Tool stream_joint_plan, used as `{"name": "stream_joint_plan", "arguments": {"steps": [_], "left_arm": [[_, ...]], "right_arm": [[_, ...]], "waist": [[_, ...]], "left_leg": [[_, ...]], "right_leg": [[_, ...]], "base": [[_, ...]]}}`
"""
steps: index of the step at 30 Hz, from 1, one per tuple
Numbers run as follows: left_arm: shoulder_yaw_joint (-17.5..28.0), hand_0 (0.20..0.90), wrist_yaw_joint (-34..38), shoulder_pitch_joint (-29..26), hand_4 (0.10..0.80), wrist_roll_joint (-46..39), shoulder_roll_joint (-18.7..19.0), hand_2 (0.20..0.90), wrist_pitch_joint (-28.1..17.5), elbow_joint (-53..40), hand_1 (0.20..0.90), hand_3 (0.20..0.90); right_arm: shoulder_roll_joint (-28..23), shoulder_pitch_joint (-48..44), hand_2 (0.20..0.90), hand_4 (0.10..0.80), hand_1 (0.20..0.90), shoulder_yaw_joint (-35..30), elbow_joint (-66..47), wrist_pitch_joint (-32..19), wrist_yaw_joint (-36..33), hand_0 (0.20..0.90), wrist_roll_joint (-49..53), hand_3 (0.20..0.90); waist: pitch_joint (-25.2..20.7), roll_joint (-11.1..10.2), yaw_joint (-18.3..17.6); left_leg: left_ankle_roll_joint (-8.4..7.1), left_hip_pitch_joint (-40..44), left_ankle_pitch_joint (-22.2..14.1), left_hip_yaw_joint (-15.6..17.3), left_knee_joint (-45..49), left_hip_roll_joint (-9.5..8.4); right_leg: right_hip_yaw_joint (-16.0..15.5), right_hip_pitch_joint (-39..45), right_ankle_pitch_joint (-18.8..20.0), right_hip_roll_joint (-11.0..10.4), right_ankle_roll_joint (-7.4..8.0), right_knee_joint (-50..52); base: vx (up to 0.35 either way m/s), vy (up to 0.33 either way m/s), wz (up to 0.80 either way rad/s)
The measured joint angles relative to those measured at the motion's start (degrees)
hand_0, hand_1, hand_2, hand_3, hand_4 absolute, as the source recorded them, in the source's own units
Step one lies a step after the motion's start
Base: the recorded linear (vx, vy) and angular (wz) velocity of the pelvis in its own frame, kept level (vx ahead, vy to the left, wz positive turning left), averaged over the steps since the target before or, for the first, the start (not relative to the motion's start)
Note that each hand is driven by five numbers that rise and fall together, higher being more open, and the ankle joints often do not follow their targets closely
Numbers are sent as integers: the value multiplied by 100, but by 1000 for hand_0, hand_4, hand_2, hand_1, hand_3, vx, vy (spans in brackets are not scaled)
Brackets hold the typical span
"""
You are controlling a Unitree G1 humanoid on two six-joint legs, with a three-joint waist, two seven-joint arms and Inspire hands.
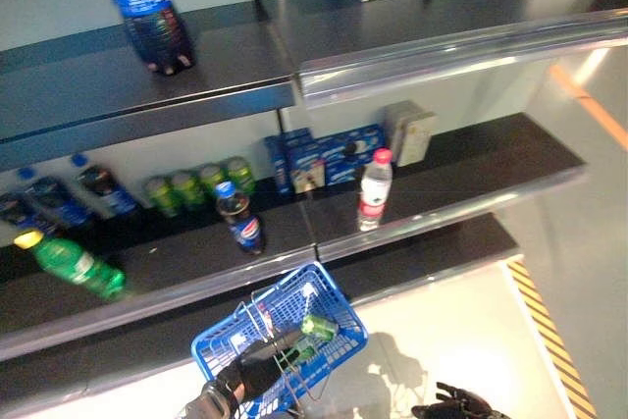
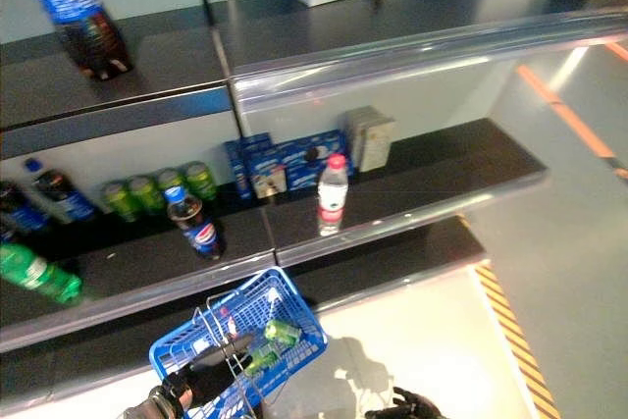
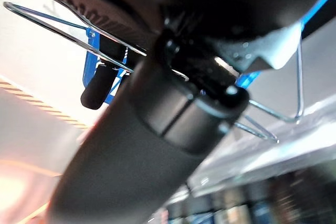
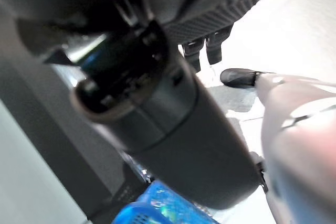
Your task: Pick up the drink and place into the basket.
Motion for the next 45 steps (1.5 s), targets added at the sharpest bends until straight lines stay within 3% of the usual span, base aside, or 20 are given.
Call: {"name": "stream_joint_plan", "arguments": {"steps": [1, 3, 4, 6, 9, 12, 15, 18, 20, 21, 24, 26, 30, 33, 37, 39, 40, 41, 42, 45], "left_arm": [[7, 300, -1, 46, 100, -1, -7, 300, -6, 0, 300, 200], [0, 300, -28, 98, 100, -3, -51, 300, 61, -27, 300, 200], [-13, 300, -27, 53, 100, -1, -61, 300, 69, -32, 300, 200], [-4, 300, -24, -43, 100, -2, 14, 300, 66, -46, 300, 200], [78, 300, -20, 34, 100, 12, 96, 300, 74, -9, 300, 200], [123, 300, -16, 45, 100, 106, 97, 300, 112, 7, 300, 200], [71, 300, -52, 48, 100, 175, 123, 300, 148, 39, 300, 200], [27, 300, -73, 67, 100, 208, 260, 300, 144, 55, 300, 200], [23, 300, -73, 100, 100, 207, 317, 300, 128, 55, 300, 200], [37, 300, -62, 136, 100, 211, 304, 300, 101, 66, 300, 200], [27, 300, -100, 225, 100, 208, 201, 300, 61, 29, 300, 200], [67, 300, -105, 242, 100, 208, 183, 300, 61, 28, 300, 200], [144, 300, -105, 208, 100, 211, 277, 300, 62, 29, 300, 200], [113, 300, -105, 199, 100, 267, 297, 300, 71, 29, 300, 200], [41, 300, -110, 32, 100, 279, 293, 300, 77, 32, 300, 200], [23, 300, -108, -26, 100, 279, 298, 300, 68, 28, 300, 200], [-22, 300, -107, -91, 100, 282, 317, 300, 66, 31, 300, 200], [-115, 300, -107, -176, 100, 285, 352, 300, 66, 31, 300, 200], [-111, 300, -105, -206, 100, 282, 362, 300, 59, 31, 300, 200], [-84, 300, -45, -228, 100, 228, 448, 300, 52, 90, 300, 200]], "right_arm": [[-33, 13, 900, 800, 900, 0, -18, -26, 0, 900, -3, 900], [-130, 100, 900, 800, 900, -72, -64, -104, 0, 900, -6, 900], [-115, 204, 900, 800, 900, -153, -84, -123, 2, 900, -7, 900], [-28, 231, 900, 800, 900, -155, -4, -120, 10, 900, -9, 900], [24, 242, 900, 800, 900, -323, 29, -120, 0, 900, -4, 900], [28, 246, 900, 800, 900, -319, 28, -112, -14, 900, 2, 900], [152, 216, 900, 800, 900, -289, 3, -134, -11, 900, 11, 900], [347, 204, 900, 800, 900, -247, -41, -136, -10, 900, 14, 900], [404, 222, 900, 800, 900, -214, -39, -135, -8, 900, 12, 900], [404, 226, 900, 800, 900, -186, -35, -135, -6, 900, 11, 900], [287, 213, 900, 800, 900, -186, -40, -155, -8, 900, 5, 900], [253, 217, 900, 800, 900, -186, -41, -159, -8, 900, 3, 900], [316, 224, 900, 800, 900, -178, -43, -169, -6, 900, -23, 900], [288, 304, 900, 800, 900, -179, -48, -178, -12, 900, -121, 900], [270, 225, 900, 800, 900, -201, -102, -129, -117, 900, -114, 900], [278, 222, 900, 800, 900, -206, -88, -147, -112, 900, -76, 900], [282, 215, 900, 800, 900, -219, -103, -223, -102, 900, 45, 900], [295, 263, 900, 800, 900, -226, -110, -268, -77, 900, 148, 900], [299, 271, 900, 800, 900, -224, -104, -265, -39, 900, 159, 900], [299, 217, 900, 800, 900, -222, -88, -307, -14, 900, 158, 900]], "waist": [[4, -11, -24], [-68, 144, -107], [-93, 161, -119], [-19, 9, -75], [-79, -96, -94], [-98, -58, -180], [-108, 64, -231], [-162, -28, -234], [-207, -146, -230], [-241, -224, -237], [-278, -92, -203], [-281, -74, -181], [-204, -256, -104], [-195, -377, -112], [-2, -439, -69], [46, -445, -57], [130, -381, -103], [151, -378, -106], [166, -414, -81], [187, -449, -172]], "left_leg": [[-193, 101, -76, 13, 315, 0], [-740, 181, -188, -57, 256, -58], [-838, 205, -135, -42, 83, -116], [-799, 179, 58, -70, -206, -191], [-591, 203, 240, 99, -608, -352], [-570, 290, 225, 645, -642, -309], [-432, 350, 179, 386, -640, -283], [-422, 308, 173, 293, -642, -296], [-457, 313, 169, 236, -641, -342], [-517, 335, 165, 189, -641, -360], [-685, 356, 154, 300, -635, -258], [-719, 358, 149, 304, -599, -255], [-720, 362, 112, 305, -601, -291], [-717, 363, 110, 742, -591, -274], [-604, 369, 35, 762, -621, -360], [-533, 361, 28, 585, -628, -365], [-443, 389, 73, 346, -626, -332], [-441, 348, 77, 111, -630, -279], [-429, 347, 86, -17, -601, -263], [-443, 358, 83, -327, -600, -217]], "right_leg": [[-64, 78, -13, -85, 46, 29], [-129, 134, -145, -74, 206, 238], [-135, 84, -225, -119, 243, 344], [-158, 15, -281, -164, 275, 399], [-237, 101, -260, -315, 287, 418], [-386, 147, -280, -464, 268, 907], [-341, -317, -470, -682, 296, 1667], [-383, -574, -243, -596, 225, 1161], [-518, -735, 160, -600, 211, 749], [-519, -755, 488, -603, 101, 658], [-536, -701, 447, -482, 98, 607], [-551, -687, 433, -475, 91, 599], [-675, -634, 426, -522, 93, 594], [-809, -517, 413, -567, 151, 594], [-795, -584, 425, -802, 168, 1002], [-573, -735, 438, -896, 151, 1404], [-216, -844, 393, -890, 212, 1658], [199, -893, 244, -804, 391, 1668], [365, -895, 193, -704, 504, 1449], [615, -853, 387, -437, 475, 404]], "base": [[-130, 74, 58], [-105, 129, 84], [-93, 204, 105], [-53, 265, 76], [-37, 324, 66], [-56, 227, 62], [-42, 213, 39], [-44, 146, 31], [-37, 106, 25], [-14, 99, 24], [11, 79, 3], [5, 47, 0], [6, 59, 4], [6, 197, 27], [-18, 181, 24], [-15, -90, 30], [-1, -131, 54], [23, -143, 56], [47, -141, 39], [56, -258, 45]]}}
